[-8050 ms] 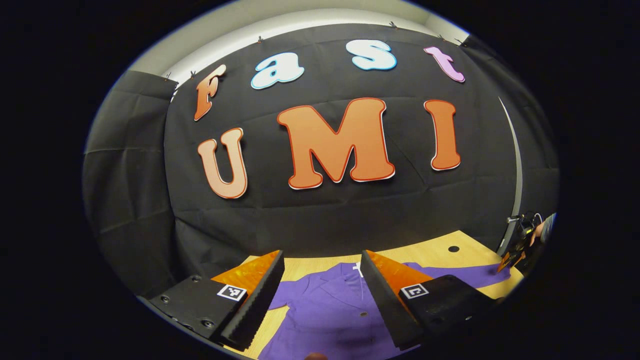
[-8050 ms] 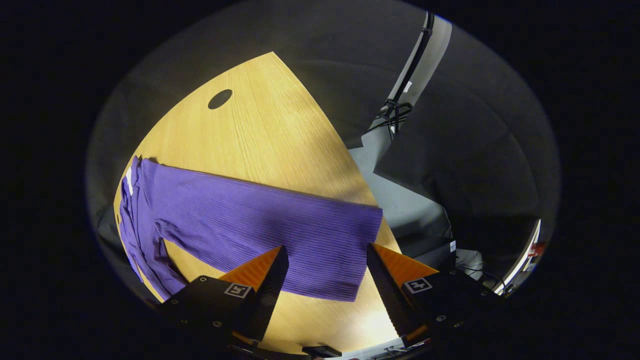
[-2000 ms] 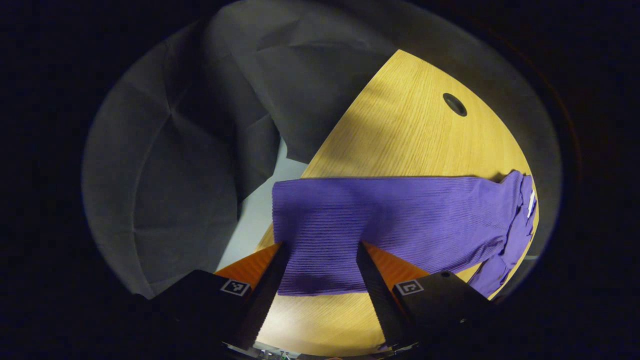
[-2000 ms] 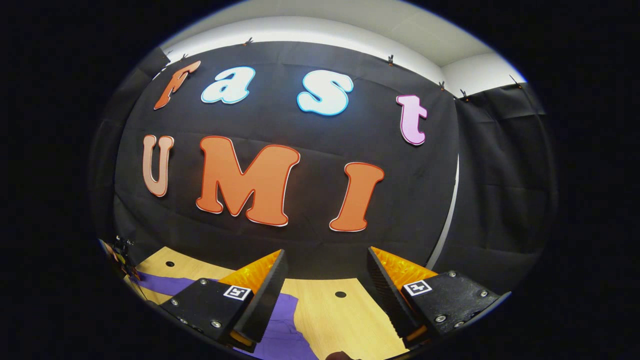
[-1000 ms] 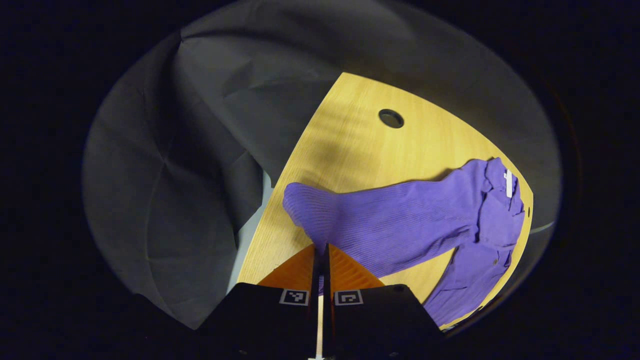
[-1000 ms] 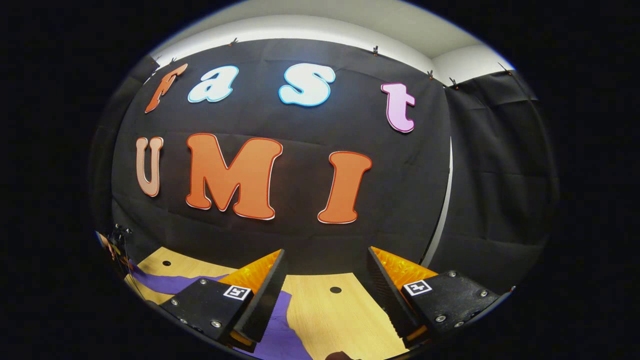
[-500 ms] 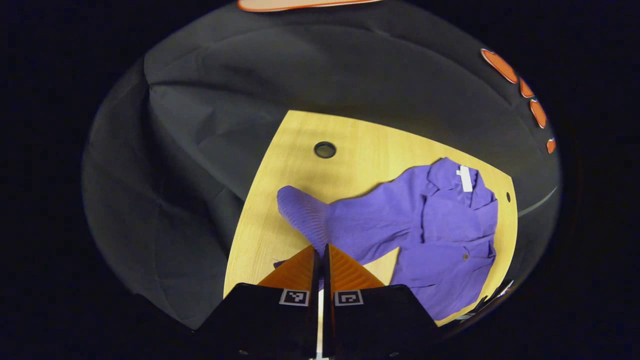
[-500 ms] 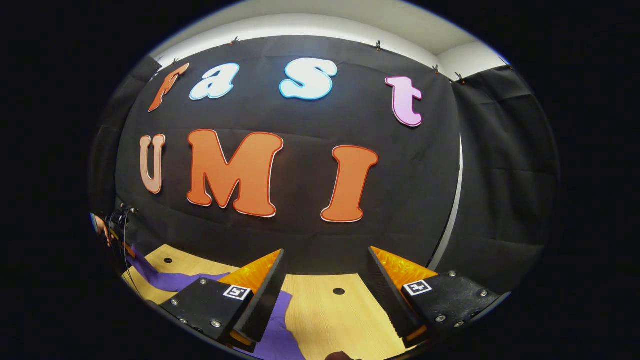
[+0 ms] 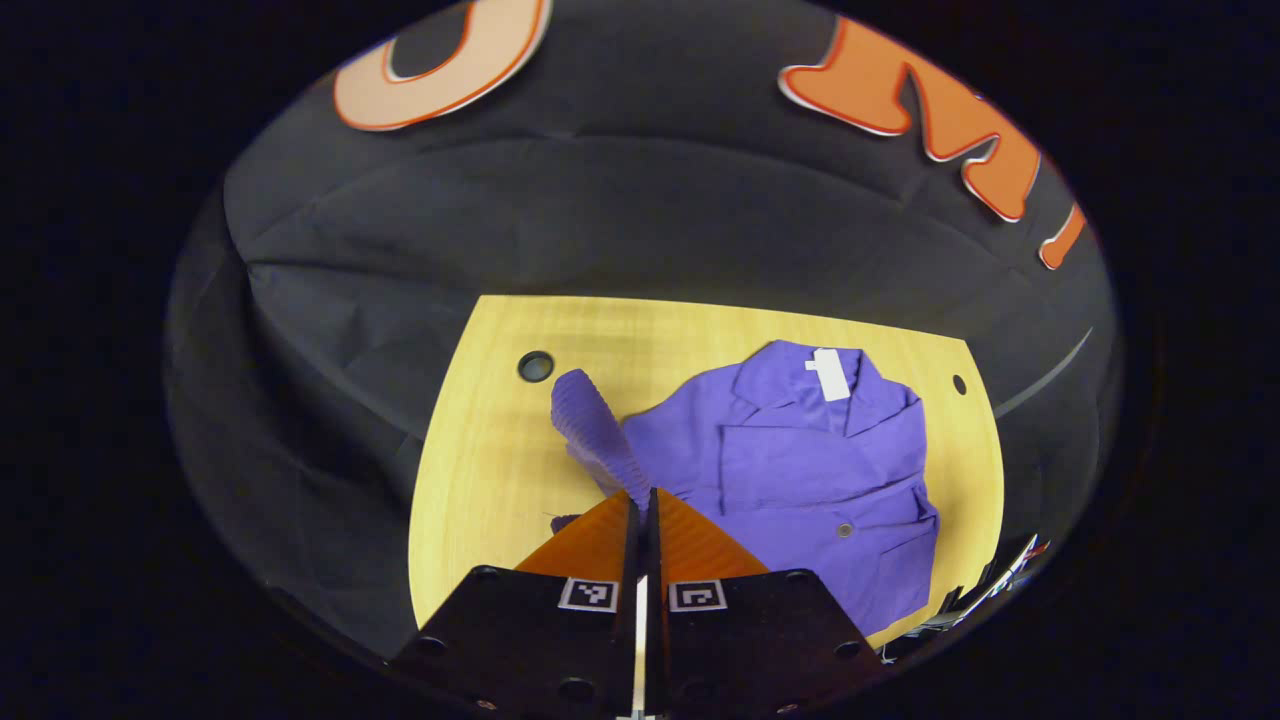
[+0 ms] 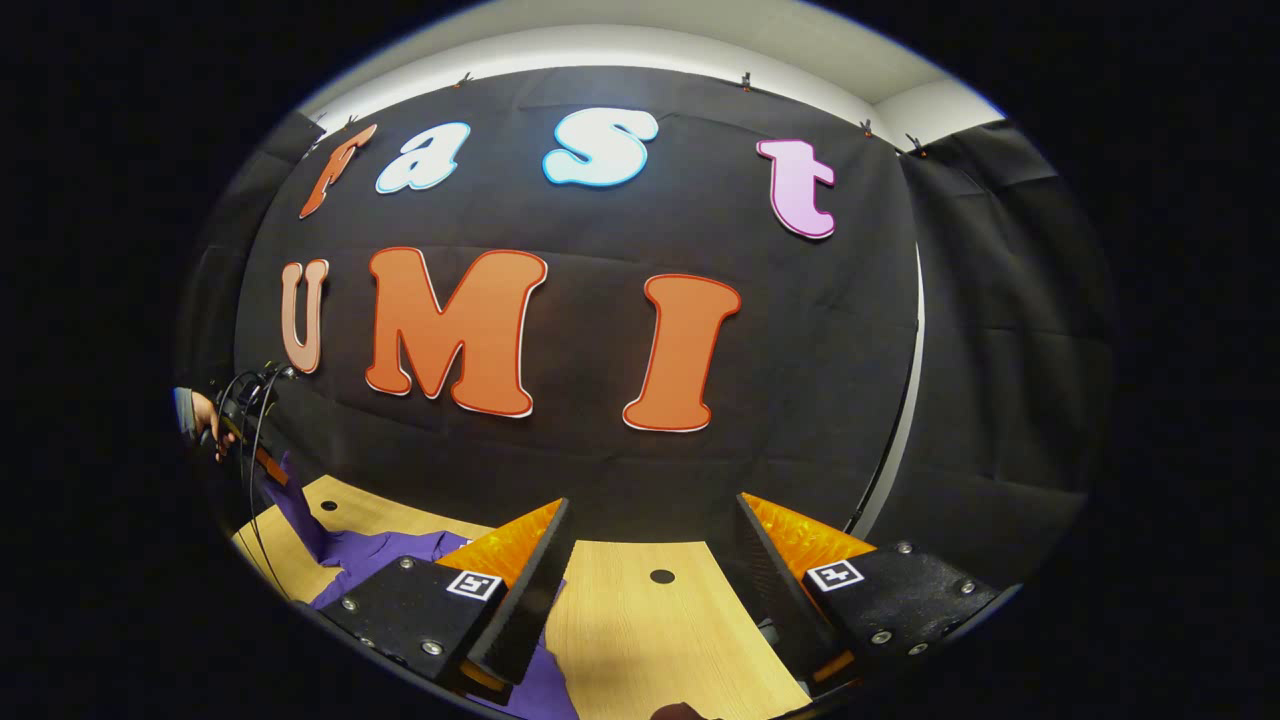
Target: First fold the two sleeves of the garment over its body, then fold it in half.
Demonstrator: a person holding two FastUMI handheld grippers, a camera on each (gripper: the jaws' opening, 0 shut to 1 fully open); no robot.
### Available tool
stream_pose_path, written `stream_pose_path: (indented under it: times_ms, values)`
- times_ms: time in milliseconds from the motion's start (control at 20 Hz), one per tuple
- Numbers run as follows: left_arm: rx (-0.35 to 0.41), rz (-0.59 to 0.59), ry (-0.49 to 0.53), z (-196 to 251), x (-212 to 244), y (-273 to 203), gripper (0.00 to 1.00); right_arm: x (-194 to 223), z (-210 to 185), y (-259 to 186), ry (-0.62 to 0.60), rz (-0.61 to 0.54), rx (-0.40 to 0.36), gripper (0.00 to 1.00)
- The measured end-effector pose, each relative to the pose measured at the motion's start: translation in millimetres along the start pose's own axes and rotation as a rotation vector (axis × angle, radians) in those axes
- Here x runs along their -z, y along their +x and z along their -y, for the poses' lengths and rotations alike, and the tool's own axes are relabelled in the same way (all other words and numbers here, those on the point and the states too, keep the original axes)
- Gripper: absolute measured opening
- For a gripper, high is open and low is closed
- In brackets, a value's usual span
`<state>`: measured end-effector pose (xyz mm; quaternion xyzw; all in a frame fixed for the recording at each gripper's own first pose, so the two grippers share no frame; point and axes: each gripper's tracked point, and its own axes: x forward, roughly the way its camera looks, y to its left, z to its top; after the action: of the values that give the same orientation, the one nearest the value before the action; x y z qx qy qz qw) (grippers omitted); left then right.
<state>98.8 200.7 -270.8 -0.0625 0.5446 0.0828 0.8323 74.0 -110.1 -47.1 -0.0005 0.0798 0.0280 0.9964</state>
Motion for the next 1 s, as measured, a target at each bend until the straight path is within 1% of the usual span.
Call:
stream_pose_path:
  times_ms: [150, 300, 550, 700, 750, 800, 850, 900, 950, 1000]
  values:
    - [0.034, 0.019, 0.044, 50, -15, -7, 0.04, 14, 14, 1, 0.015, -0.010, 0.000, 0.95]
    - [0.086, 0.033, 0.087, 110, -28, -6, 0.05, 26, 24, 3, 0.039, -0.025, -0.008, 0.95]
    - [0.167, 0.042, 0.184, 215, -44, 3, 0.05, 45, 51, 3, 0.070, -0.039, 0.003, 0.95]
    - [0.196, 0.046, 0.258, 272, -47, 10, 0.05, 53, 68, 2, 0.110, -0.049, 0.014, 0.95]
    - [0.204, 0.045, 0.280, 288, -48, 14, 0.07, 56, 73, 1, 0.122, -0.051, 0.020, 0.95]
    - [0.209, 0.050, 0.300, 301, -49, 20, 0.05, 59, 78, 0, 0.132, -0.055, 0.022, 0.95]
    - [0.209, 0.051, 0.316, 311, -49, 24, 0.05, 63, 81, 0, 0.137, -0.061, 0.024, 0.95]
    - [0.220, 0.062, 0.329, 325, -49, 26, 0.06, 68, 86, -2, 0.140, -0.066, 0.026, 0.95]
    - [0.237, 0.071, 0.334, 336, -48, 29, 0.11, 71, 89, -3, 0.141, -0.074, 0.027, 0.95]
    - [0.256, 0.077, 0.335, 347, -45, 28, 0.12, 75, 91, -3, 0.142, -0.083, 0.028, 0.95]
